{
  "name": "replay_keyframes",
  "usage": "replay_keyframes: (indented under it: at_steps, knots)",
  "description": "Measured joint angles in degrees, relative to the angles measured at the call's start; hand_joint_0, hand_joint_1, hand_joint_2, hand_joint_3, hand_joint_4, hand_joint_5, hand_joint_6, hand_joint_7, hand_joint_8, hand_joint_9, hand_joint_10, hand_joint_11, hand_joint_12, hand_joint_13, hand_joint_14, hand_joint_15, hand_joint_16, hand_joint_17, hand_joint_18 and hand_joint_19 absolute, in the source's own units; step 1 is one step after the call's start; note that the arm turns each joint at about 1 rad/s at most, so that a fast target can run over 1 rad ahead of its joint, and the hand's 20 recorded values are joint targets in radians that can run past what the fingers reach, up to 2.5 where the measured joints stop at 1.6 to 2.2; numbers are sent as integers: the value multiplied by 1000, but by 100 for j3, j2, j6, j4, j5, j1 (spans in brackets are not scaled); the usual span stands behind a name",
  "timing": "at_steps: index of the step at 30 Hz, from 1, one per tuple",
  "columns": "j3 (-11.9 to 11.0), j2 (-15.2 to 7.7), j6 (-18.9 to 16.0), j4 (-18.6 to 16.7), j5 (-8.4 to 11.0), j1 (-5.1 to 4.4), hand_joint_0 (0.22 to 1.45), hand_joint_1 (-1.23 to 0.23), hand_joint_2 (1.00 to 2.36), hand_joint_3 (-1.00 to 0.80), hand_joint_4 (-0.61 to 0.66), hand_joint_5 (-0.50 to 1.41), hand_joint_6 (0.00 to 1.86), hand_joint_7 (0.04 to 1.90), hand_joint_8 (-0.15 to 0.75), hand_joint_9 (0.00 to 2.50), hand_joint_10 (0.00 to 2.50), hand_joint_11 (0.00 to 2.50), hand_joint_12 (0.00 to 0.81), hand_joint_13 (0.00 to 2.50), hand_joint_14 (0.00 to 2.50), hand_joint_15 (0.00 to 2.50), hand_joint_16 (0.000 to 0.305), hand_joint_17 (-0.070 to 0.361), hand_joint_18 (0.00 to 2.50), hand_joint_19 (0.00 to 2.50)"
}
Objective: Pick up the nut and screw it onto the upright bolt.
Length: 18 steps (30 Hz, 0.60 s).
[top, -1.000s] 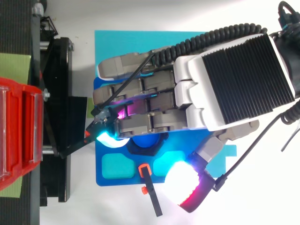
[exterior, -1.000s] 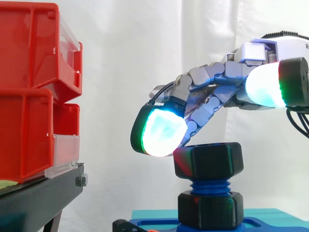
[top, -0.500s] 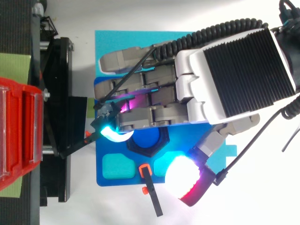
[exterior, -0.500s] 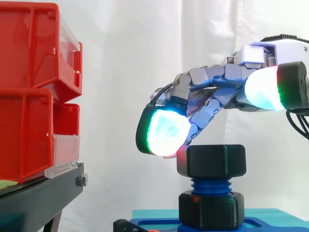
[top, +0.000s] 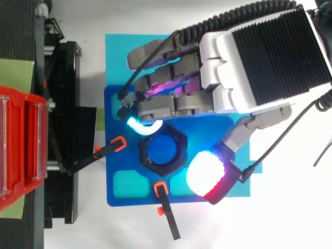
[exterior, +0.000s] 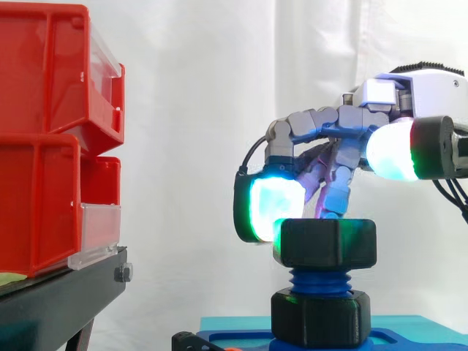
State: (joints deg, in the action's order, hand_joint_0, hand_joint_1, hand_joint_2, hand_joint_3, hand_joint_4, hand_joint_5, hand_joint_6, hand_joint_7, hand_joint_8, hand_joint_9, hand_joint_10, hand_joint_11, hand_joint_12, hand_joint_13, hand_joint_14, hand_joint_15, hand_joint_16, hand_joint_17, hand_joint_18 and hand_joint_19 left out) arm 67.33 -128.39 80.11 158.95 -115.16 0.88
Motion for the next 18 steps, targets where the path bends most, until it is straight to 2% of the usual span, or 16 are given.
replay_keyframes:
  at_steps: [6, 10, 13, 14, 18]
  knots:
    - [1, 2, 34, 36, -71, 102, 561, -267, 1000, -500, 62, 51, 680, 1219, 246, 1442, 0, 9, 131, 984, 0, 0, 5, 10, 638, 0]
    - [1, 4, 38, 49, -123, 148, 562, -270, 1000, -500, 58, 53, 679, 1230, 241, 1471, 2, 38, 131, 991, 0, 0, 4, 9, 648, 0]
    - [0, 3, 39, 35, -140, 167, 555, -252, 1000, -500, 104, 51, 594, 1384, 252, 1406, 0, 39, 158, 902, 0, 0, 7, 17, 532, 0]
    - [0, 5, 39, 29, -142, 170, 551, -243, 1000, -500, 154, 50, 500, 1540, 256, 1343, 0, 43, 173, 834, 0, 0, 10, 22, 469, 0]
    - [0, 6, 40, -23, -150, 184, 545, -224, 1000, -500, 201, 7, 504, 1356, 257, 1257, 0, 40, 195, 773, 0, 0, 13, 28, 405, 0]
